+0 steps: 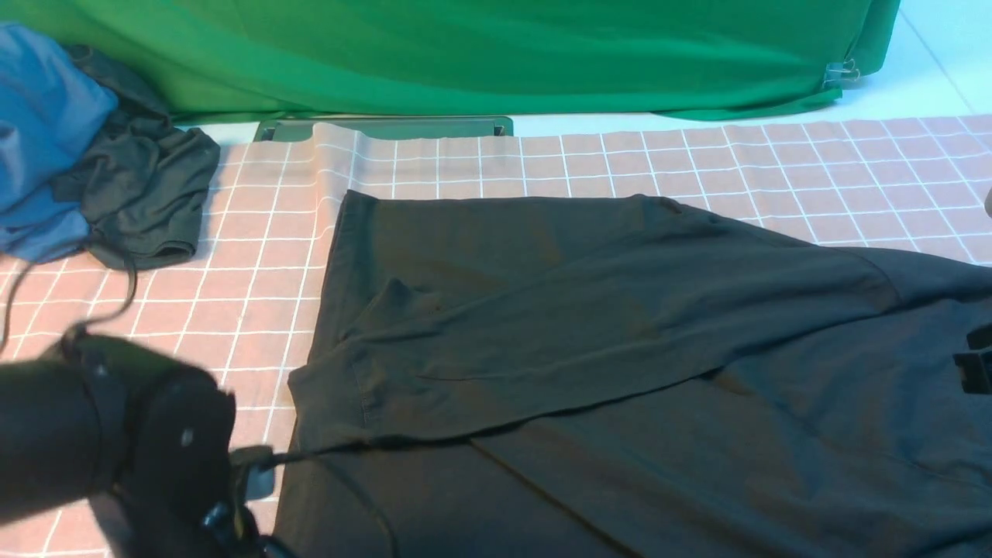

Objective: Fold a long-sleeved shirt over a pink coffee tablecloth.
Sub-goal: 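Grasp the near edge of the shirt at its hem and shoulder corners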

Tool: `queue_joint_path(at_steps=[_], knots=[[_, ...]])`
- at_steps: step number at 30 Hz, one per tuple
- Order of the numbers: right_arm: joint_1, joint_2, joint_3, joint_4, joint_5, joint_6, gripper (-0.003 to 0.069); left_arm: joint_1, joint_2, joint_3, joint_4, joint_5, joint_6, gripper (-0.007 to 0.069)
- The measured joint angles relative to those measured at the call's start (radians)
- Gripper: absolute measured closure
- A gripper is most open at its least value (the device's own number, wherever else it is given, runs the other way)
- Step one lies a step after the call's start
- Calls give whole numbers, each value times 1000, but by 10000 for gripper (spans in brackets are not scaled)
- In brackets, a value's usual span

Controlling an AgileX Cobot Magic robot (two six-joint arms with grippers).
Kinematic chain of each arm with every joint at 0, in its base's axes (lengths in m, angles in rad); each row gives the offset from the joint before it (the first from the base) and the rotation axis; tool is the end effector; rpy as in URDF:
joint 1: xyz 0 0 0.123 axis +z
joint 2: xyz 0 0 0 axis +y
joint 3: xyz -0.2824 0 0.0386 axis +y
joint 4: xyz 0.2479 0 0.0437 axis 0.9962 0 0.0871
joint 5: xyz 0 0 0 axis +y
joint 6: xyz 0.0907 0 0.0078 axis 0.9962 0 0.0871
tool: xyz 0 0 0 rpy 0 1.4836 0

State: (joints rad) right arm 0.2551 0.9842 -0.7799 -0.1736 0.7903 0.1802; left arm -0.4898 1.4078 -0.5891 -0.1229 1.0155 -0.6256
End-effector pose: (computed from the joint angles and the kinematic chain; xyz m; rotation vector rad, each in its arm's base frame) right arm 0.1804 0.0355 0.3012 -0.1902 2.4539 -0.0162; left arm 0.1525 -0.0920 0.1676 0.3080 -2.9240 -0.0141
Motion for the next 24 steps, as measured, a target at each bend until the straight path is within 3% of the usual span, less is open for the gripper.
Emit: queue_joint_path(at_steps=[5,9,13,14,16,19,24], knots=[[0,0,0,0,-2,-2,473,0,0,38,3,-57,-16,81],[0,0,0,1,-5,-2,470,0,0,39,3,-88,-8,99],[0,0,0,3,18,-9,465,0,0,47,3,-110,0,321],[0,0,0,10,43,-18,464,0,0,47,3,-114,5,437],[0,5,-1,36,105,-48,467,0,0,47,3,-116,25,545],[0,41,-1,121,220,-159,497,0,0,37,6,-107,58,596],[0,143,-1,244,355,-239,525,0,-45,-24,51,-20,50,596]])
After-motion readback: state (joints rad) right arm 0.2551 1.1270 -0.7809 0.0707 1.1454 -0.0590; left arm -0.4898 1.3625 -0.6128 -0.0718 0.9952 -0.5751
